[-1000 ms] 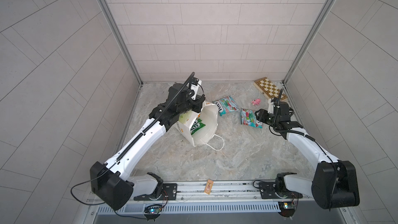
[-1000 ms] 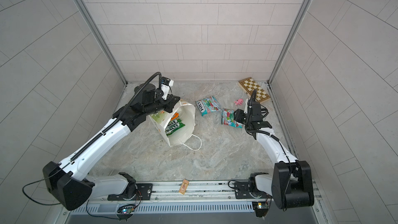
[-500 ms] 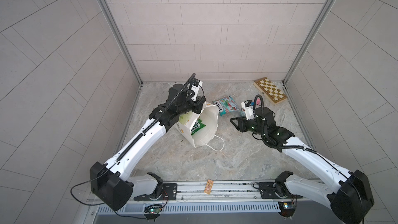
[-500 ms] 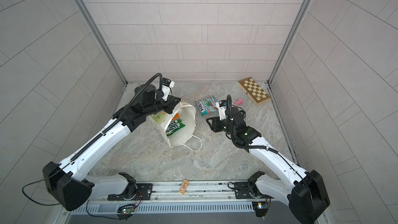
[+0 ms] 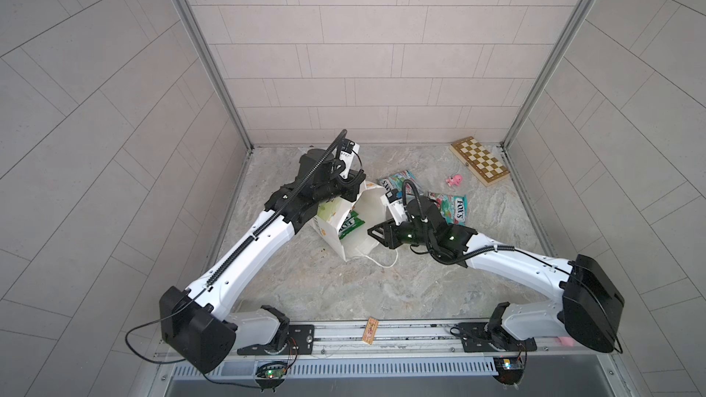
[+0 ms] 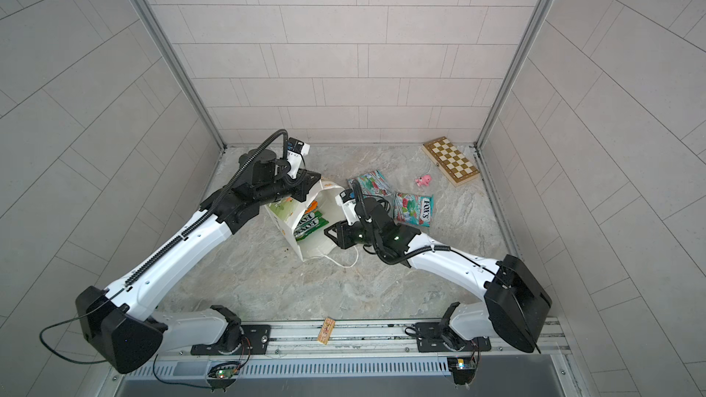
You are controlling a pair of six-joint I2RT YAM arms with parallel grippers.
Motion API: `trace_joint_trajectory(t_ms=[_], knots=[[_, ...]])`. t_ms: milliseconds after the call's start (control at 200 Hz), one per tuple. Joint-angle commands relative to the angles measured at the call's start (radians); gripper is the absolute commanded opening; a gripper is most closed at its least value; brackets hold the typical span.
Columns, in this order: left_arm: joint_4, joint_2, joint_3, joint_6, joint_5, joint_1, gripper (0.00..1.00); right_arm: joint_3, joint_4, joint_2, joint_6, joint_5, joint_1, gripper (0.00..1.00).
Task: Take the snacks out of the paper bag
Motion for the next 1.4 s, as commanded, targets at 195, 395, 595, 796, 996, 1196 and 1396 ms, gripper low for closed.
trace_joint_trajectory(t_ms=[195, 395, 595, 796, 996, 1196, 1396], knots=[[0.023, -0.021, -0.005, -0.004, -0.004, -0.004, 0.0, 0.063, 0.138, 0.159, 0.141, 0.034, 0.048, 0.31], [0.023, -0.022, -0.005, -0.004, -0.007, -0.004, 0.0, 0.108, 0.162, 0.247, 0.185, 0.068, 0.057, 0.3], [0.025, -0.025, -0.006, -0.006, -0.003, -0.006, 0.0, 0.155, 0.225, 0.333, 0.264, 0.093, 0.057, 0.29], [0.026, -0.024, -0.006, -0.006, -0.002, -0.006, 0.0, 0.191, 0.312, 0.408, 0.382, 0.143, 0.063, 0.29], [0.027, -0.026, -0.008, -0.006, 0.002, -0.007, 0.0, 0.188, 0.381, 0.431, 0.49, 0.238, 0.065, 0.29], [0.028, -0.024, -0.007, -0.006, 0.001, -0.007, 0.0, 0.191, 0.41, 0.437, 0.516, 0.266, 0.066, 0.3], [0.028, -0.026, -0.009, -0.007, -0.001, -0.007, 0.0, 0.214, 0.373, 0.457, 0.54, 0.31, 0.065, 0.34]])
